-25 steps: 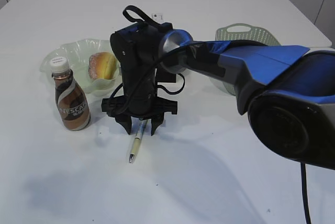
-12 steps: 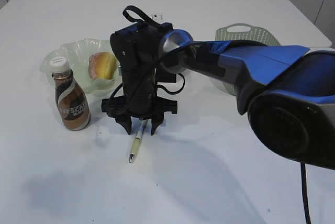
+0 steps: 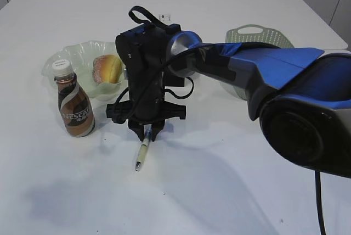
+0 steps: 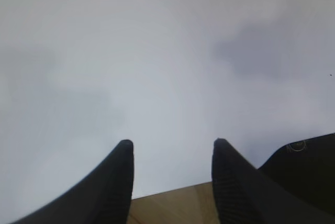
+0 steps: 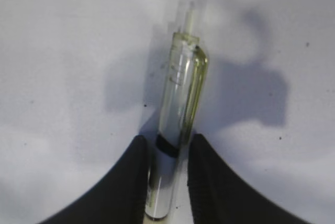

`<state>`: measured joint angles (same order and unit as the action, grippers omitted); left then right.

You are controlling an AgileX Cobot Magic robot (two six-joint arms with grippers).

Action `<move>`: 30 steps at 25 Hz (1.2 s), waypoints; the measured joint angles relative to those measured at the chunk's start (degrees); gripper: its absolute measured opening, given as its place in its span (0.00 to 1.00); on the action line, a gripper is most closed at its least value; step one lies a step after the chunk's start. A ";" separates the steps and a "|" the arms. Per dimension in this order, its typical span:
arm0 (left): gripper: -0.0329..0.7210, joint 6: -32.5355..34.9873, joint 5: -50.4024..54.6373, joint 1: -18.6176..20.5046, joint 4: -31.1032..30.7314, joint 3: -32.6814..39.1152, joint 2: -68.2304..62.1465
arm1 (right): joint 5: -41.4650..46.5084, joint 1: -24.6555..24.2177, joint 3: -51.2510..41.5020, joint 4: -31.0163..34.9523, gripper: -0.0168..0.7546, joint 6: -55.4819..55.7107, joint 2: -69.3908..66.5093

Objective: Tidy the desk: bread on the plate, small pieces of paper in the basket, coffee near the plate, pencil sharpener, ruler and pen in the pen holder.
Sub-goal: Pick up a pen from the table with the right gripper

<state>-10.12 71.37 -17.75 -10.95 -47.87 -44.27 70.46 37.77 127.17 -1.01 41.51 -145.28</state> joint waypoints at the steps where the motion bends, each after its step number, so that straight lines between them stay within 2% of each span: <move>1: 0.49 0.00 0.00 0.00 0.00 0.00 0.00 | 0.00 0.00 0.00 0.00 0.30 0.00 0.00; 2: 0.49 0.00 0.00 0.00 0.00 0.00 0.00 | 0.00 0.00 0.00 0.00 0.30 0.00 0.00; 3: 0.49 0.00 0.00 0.00 0.00 0.00 0.00 | -0.10 0.00 0.00 0.00 0.20 -0.13 0.00; 5: 0.49 0.00 0.00 0.00 0.00 0.00 0.00 | -0.10 0.00 0.00 0.00 0.16 -0.70 0.00; 12: 0.49 0.00 0.00 0.00 0.00 0.00 0.00 | -0.10 0.00 0.00 0.00 0.16 -1.92 0.00; 22: 0.47 0.00 0.00 0.00 0.11 0.00 0.00 | -0.25 0.00 0.12 3.41 0.16 -14.74 0.12; 30: 0.47 0.00 0.00 0.00 1.27 0.00 0.00 | -0.25 0.00 0.12 3.50 0.16 -22.53 3.51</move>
<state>-10.12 71.37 -17.75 -9.68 -47.87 -44.27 70.21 37.77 127.29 2.49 18.98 -141.77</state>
